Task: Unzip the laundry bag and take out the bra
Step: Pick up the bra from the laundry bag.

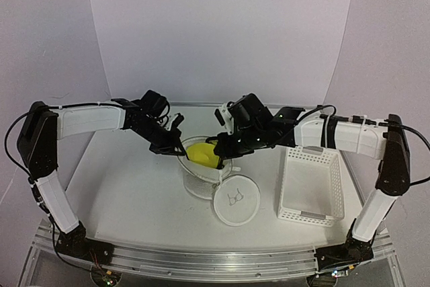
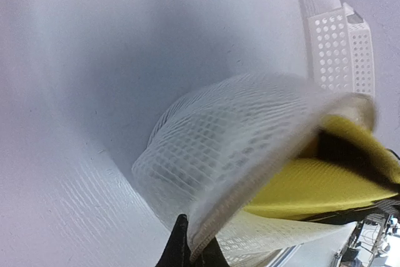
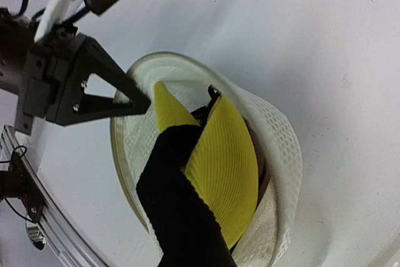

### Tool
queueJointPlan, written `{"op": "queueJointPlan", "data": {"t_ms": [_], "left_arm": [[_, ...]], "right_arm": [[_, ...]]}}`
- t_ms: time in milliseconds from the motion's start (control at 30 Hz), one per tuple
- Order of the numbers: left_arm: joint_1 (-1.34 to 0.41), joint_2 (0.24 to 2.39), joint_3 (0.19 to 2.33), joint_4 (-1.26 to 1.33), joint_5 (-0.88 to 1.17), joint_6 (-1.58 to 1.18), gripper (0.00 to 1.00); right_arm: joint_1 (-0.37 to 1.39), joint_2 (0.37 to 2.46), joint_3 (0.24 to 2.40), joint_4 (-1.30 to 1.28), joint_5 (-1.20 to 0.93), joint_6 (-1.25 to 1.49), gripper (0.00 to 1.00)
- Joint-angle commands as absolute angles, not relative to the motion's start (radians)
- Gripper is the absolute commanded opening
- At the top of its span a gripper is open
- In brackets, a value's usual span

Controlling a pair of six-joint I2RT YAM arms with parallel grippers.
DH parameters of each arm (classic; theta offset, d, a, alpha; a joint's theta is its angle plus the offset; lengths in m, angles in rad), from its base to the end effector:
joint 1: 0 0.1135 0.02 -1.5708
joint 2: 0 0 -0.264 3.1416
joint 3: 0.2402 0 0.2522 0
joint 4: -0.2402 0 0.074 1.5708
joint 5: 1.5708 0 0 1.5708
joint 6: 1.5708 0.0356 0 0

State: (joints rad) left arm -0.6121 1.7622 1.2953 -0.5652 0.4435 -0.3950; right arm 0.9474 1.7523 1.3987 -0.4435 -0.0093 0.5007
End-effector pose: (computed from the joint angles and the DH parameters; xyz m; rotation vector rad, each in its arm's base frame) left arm 0.2944 -0.2253 0.2249 0.4664 2.7053 -0.9060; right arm 0.2302 0.3207 0.2662 -0.5546 2.4207 0.6788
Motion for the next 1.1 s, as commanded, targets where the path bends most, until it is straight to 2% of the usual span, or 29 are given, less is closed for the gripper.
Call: {"op": "queueJointPlan", "data": {"t_ms": [0,233,700,1067], "left_arm": [[-0.611,1.676,1.37,-0.532,0.418,-0.423,0.0],[-0.611,1.669,1.39,-0.532,0.437,-0.421,0.0],[-0.611,1.686,1.343,-0.53,0.451,-0.402,0.0],[-0.616,1.7,1.329,-0.511,0.462,-0.4,0.0]], "right_arm": [[0.947,1.665,1.365,-0.417,-0.131,0.405,0.0],[0.947,1.597,1.306,-0.42,-0.175,0.324,0.0],[0.947,1.394,1.249,-0.294,0.155,0.39,0.0],[0.948,1.342,1.243,-0.173,0.266,0.491,0.0]]}}
